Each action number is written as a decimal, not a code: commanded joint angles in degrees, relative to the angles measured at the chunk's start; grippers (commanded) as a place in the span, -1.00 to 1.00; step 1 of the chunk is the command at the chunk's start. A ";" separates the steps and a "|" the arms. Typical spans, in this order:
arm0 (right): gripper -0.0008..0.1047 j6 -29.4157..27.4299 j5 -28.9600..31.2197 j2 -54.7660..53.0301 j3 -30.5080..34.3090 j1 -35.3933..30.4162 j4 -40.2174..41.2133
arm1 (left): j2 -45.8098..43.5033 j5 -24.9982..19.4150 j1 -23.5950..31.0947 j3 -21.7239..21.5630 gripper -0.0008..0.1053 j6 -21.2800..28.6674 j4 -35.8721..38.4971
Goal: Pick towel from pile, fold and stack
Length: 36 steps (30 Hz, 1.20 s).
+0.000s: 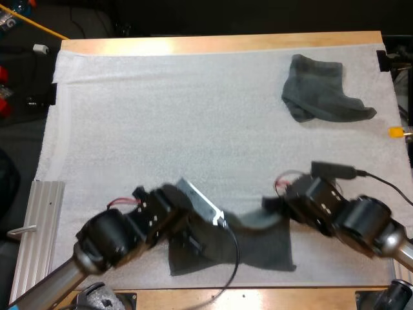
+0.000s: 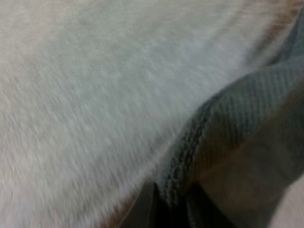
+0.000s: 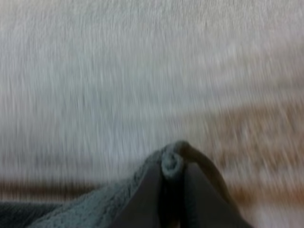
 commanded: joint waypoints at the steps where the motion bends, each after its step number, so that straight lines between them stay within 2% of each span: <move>1: -0.99 0.07 1.11 0.51 -0.19 -1.22 -2.77 | 0.16 1.37 1.20 0.27 -0.85 1.68 -3.90; 5: -0.99 0.07 -0.14 4.97 -0.18 -6.38 -9.47 | 3.43 8.73 9.54 2.36 -0.85 5.68 -12.39; 11: -0.99 1.77 -4.28 10.91 -0.18 -11.76 -17.84 | 9.71 13.30 17.42 2.97 -0.85 9.13 -19.43; 23: -0.99 6.12 -6.71 21.23 -0.18 -14.74 -24.97 | 25.95 14.64 24.92 2.97 -0.85 13.38 -26.18; 30: -0.99 6.12 -7.10 25.36 -0.18 -14.74 -29.39 | 33.27 14.68 25.93 2.97 -0.85 14.74 -27.82; 36: -0.98 6.12 -10.80 28.07 -0.18 -15.94 -34.26 | 35.35 14.68 25.93 2.97 -0.85 15.30 -29.76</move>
